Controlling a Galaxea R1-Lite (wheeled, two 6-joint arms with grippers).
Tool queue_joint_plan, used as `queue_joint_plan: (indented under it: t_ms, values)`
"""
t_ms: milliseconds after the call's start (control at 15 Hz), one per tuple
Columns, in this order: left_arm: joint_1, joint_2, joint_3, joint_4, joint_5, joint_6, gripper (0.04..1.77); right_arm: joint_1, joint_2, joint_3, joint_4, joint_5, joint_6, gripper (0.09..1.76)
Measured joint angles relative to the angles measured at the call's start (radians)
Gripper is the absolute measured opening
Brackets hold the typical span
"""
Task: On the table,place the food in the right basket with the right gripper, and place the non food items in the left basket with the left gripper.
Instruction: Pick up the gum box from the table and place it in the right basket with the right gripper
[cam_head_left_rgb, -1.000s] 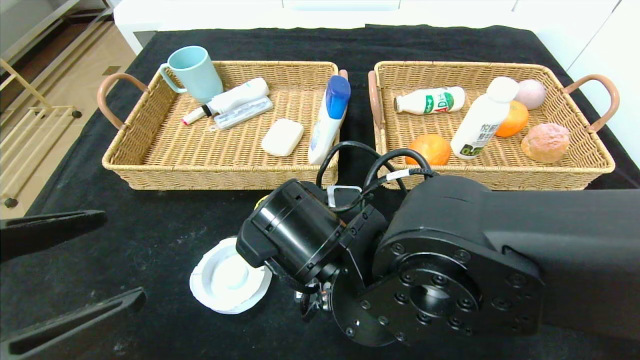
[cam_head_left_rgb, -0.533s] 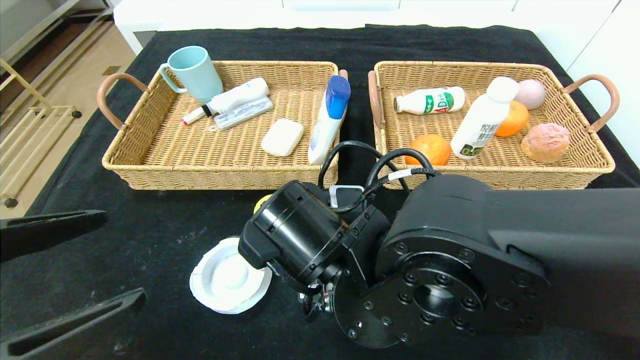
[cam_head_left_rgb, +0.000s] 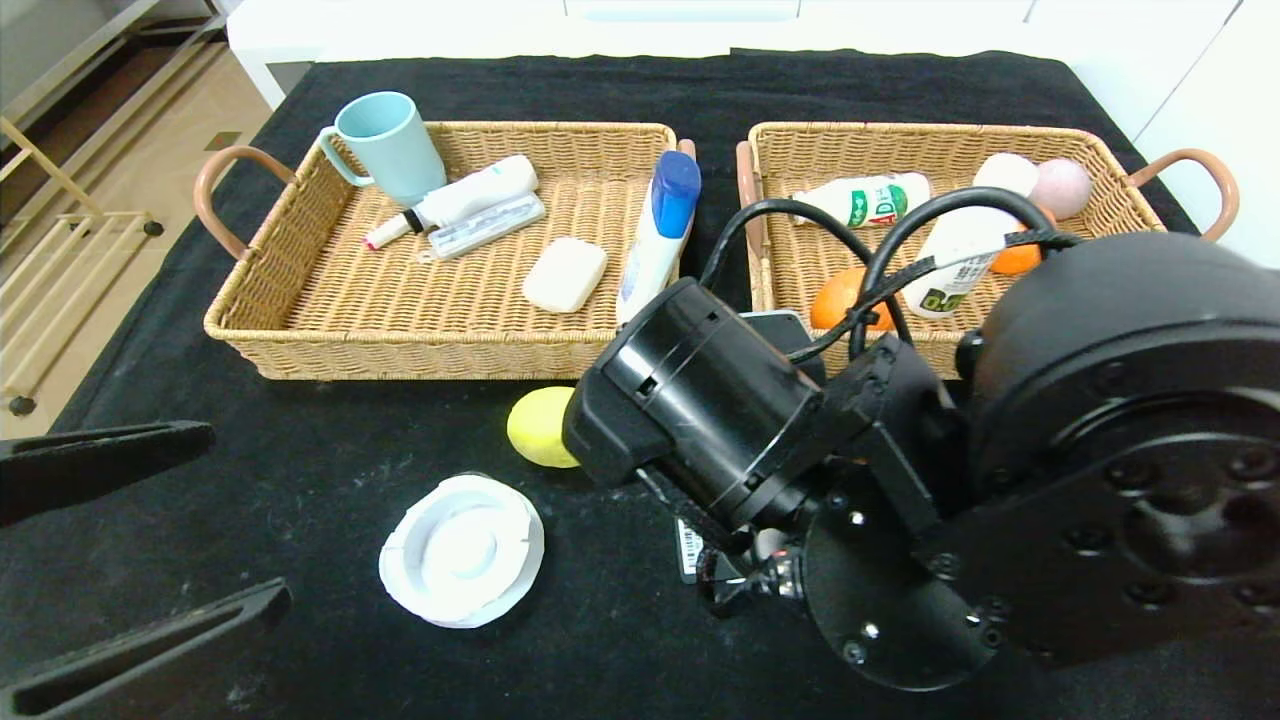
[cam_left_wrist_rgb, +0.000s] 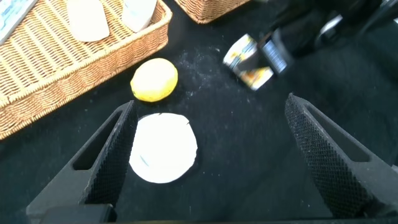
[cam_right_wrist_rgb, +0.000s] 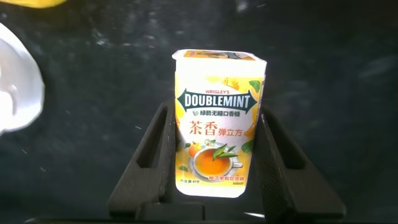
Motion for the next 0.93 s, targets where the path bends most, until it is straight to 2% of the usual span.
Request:
queue_joint_plan:
  t_ms: [267, 600, 933]
  values:
    - [-0.002, 0.006, 0.005, 0.002, 0.000, 0.001, 1.72, -0.087, -0.099, 0.064, -0.018, -0.034, -0.117, 0.80]
    - [-0.003, 0.008, 0.007, 0.000, 0.000, 0.001, 1.72, -0.170, -0.160, 0.073, -0.246, -0.036, -0.286, 0.80]
    - [-0.003, 0.007, 0.007, -0.001, -0.001, 0.001, 1.72, -0.241, -0.146, 0.073, -0.506, -0.034, -0.454, 0.80]
